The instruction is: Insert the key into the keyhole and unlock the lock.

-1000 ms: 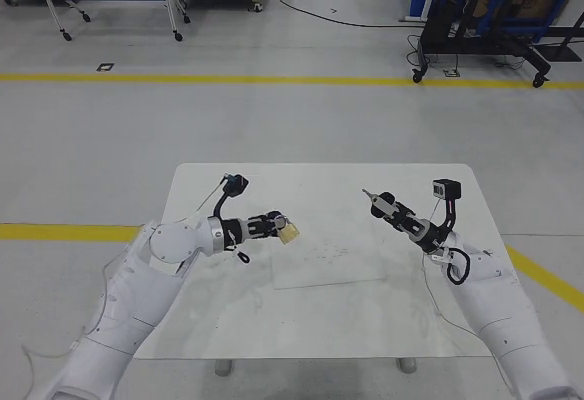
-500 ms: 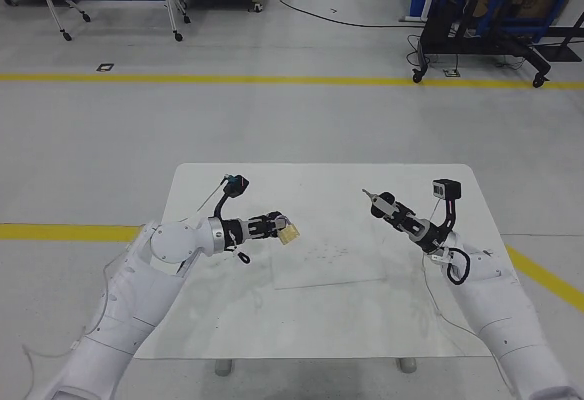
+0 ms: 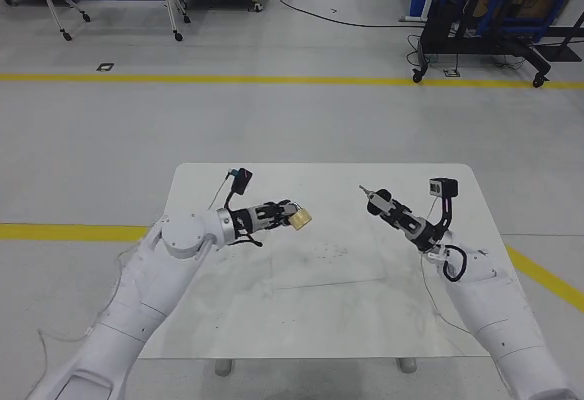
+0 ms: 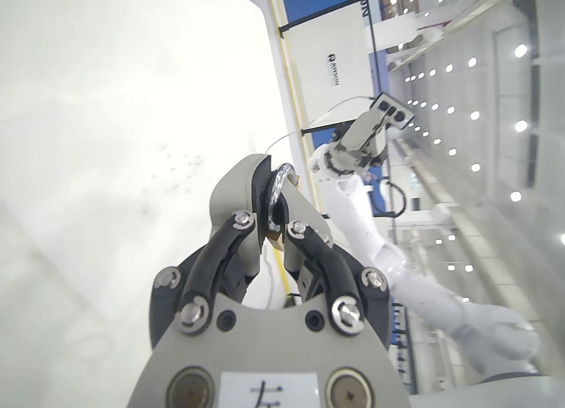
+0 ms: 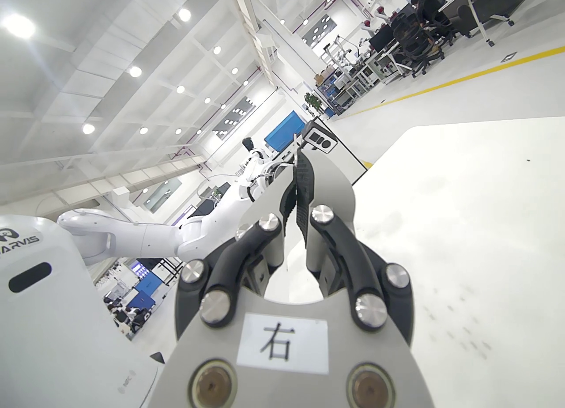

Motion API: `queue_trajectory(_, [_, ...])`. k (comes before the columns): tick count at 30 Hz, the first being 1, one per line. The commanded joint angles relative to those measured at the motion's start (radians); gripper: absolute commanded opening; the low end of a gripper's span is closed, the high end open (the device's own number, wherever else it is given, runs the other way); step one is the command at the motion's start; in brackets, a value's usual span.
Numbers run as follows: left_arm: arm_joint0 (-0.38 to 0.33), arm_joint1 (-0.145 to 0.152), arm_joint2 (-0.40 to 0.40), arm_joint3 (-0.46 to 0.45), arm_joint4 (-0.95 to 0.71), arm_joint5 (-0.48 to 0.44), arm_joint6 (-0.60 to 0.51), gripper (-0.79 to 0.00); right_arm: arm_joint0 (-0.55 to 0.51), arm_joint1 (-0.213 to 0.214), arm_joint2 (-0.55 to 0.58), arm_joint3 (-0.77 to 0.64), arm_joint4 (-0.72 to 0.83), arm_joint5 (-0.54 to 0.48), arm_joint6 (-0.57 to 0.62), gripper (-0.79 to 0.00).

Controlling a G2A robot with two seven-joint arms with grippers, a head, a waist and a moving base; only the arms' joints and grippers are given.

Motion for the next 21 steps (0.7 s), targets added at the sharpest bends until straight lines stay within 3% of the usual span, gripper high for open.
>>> queue_trajectory(1, [-0.053,-0.025,0.039,0.074,-0.092,0.030,-0.018,-0.785,0.005,-0.005,-0.016,-0.004,0.001,0.025,-0.011,-0.785])
queue_trajectory(8, [-0.170,-0.085,0.097,0.274,-0.268,0.014,-0.092,-0.785,0.028,-0.022,-0.065,-0.015,0.026,0.116,-0.040,-0.785])
queue_trajectory(17, [-0.164,-0.085,0.096,0.271,-0.267,0.017,-0.083,-0.785,0.028,-0.022,-0.069,-0.021,0.042,0.128,-0.029,-0.785])
queue_trajectory(21, [-0.136,-0.092,0.080,0.291,-0.363,0.051,-0.114,-0.785,0.026,-0.023,-0.072,-0.026,0.035,0.140,-0.035,-0.785])
